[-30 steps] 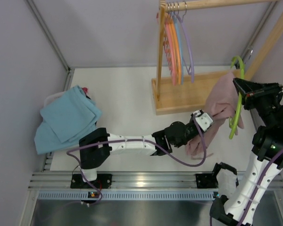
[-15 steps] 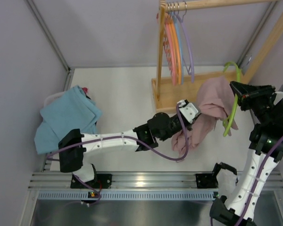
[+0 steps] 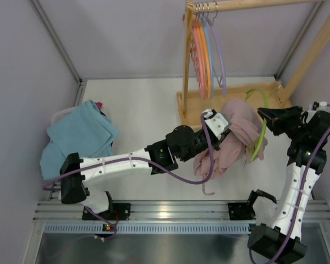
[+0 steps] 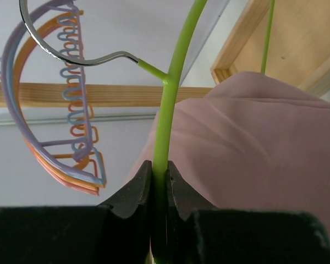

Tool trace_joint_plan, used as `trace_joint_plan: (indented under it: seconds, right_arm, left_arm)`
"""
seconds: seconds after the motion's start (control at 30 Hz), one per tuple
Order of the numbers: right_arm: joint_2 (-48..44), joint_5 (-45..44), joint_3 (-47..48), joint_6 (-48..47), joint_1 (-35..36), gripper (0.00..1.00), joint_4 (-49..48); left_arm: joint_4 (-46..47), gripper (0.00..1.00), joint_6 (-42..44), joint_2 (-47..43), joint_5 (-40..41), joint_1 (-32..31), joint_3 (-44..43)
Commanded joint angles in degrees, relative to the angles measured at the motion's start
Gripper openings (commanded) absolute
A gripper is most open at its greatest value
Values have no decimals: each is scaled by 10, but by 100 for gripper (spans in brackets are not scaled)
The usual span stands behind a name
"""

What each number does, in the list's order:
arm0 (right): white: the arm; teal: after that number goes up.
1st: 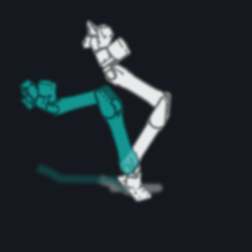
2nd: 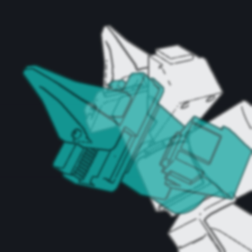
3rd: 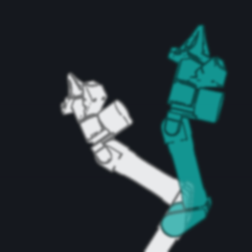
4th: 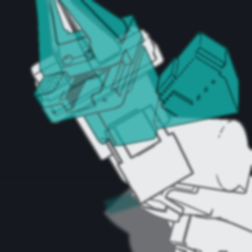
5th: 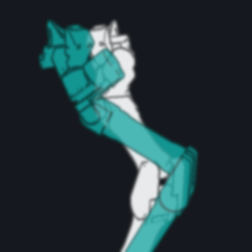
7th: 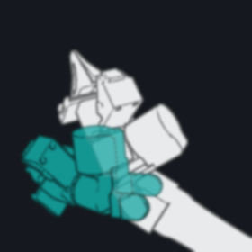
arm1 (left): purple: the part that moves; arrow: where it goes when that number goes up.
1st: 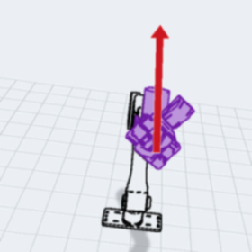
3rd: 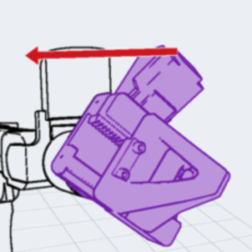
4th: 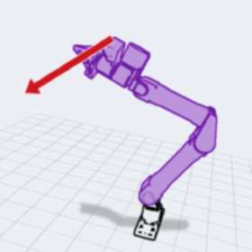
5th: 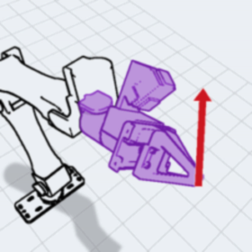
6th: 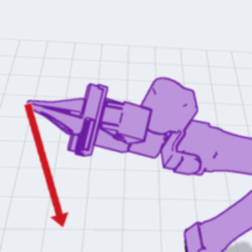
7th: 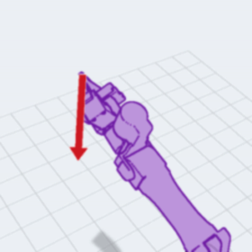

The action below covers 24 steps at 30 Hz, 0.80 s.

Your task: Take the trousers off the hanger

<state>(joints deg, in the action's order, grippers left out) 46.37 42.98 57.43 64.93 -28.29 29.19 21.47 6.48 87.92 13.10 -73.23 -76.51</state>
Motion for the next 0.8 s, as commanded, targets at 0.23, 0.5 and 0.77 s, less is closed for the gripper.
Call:
trace_joint_plan:
  seconds: [0.23,0.5,0.77]
  right_arm:
    - [0,-43,-72,-152,-1,0,-18]
    - [12,-67,-88,-215,-1,0,-12]
    - [25,-77,-101,-240,-2,0,-22]
  left_arm:
    - [43,0,19,-115,43,0,-74]
    - [-30,0,13,-164,58,0,-72]
    - [-85,0,16,-242,89,0,-33]
